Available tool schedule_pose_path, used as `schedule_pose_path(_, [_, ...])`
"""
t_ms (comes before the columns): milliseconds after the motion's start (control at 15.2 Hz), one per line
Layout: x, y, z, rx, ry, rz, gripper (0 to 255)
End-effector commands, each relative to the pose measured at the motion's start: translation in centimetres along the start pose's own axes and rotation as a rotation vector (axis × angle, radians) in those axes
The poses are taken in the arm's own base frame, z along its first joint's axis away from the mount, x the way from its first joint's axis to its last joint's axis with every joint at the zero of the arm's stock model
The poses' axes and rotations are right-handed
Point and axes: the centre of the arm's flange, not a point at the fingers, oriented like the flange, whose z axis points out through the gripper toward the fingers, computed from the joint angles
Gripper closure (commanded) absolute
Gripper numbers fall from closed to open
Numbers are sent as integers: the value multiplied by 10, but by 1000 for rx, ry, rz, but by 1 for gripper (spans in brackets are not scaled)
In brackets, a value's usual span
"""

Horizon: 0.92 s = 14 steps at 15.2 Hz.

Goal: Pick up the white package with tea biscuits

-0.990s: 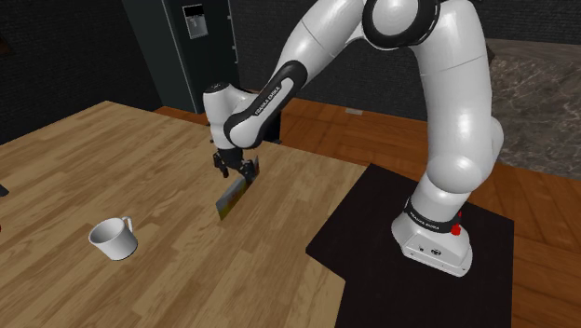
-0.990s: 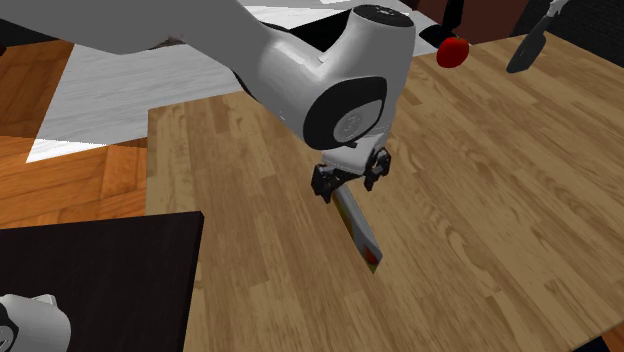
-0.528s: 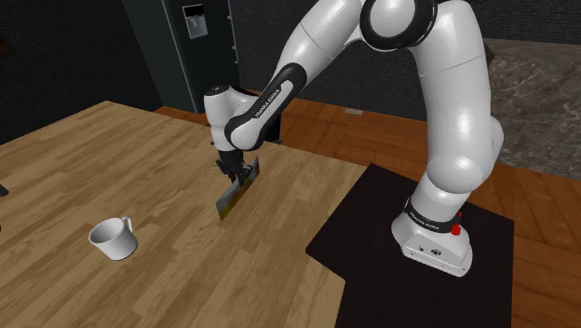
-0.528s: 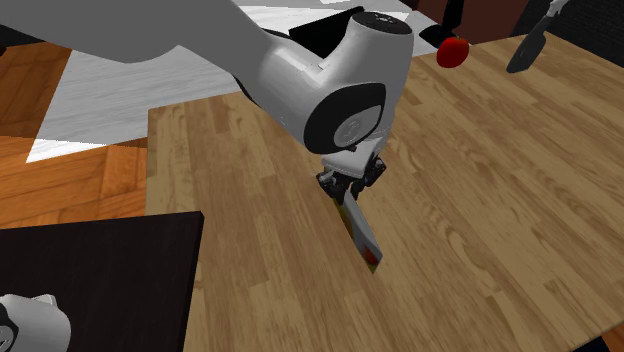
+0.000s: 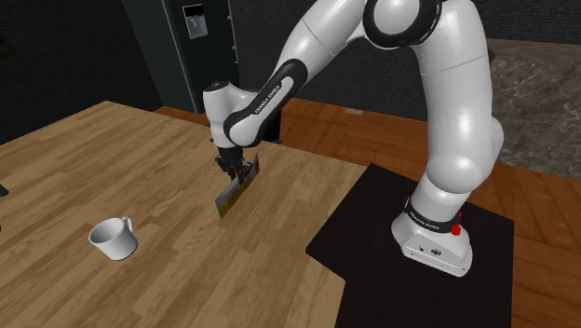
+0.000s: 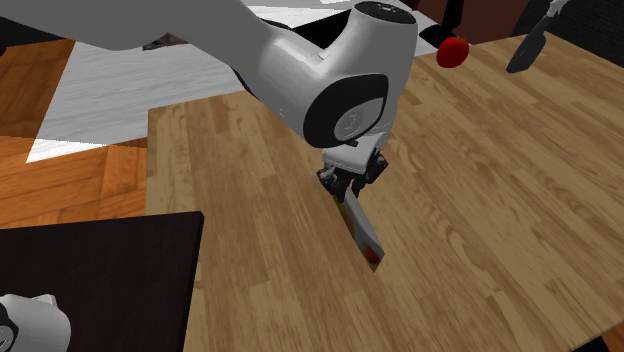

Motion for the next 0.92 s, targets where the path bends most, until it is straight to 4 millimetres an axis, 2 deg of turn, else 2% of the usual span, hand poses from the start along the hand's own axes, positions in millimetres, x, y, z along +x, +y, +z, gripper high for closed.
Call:
schedule_pose_path(0, [-1,1,-10,0,0,0,255])
schedule_pose_path(726, [-2,1,-68,0,0,0,255])
schedule_pose_path(858, [-2,1,-69,0,0,0,255])
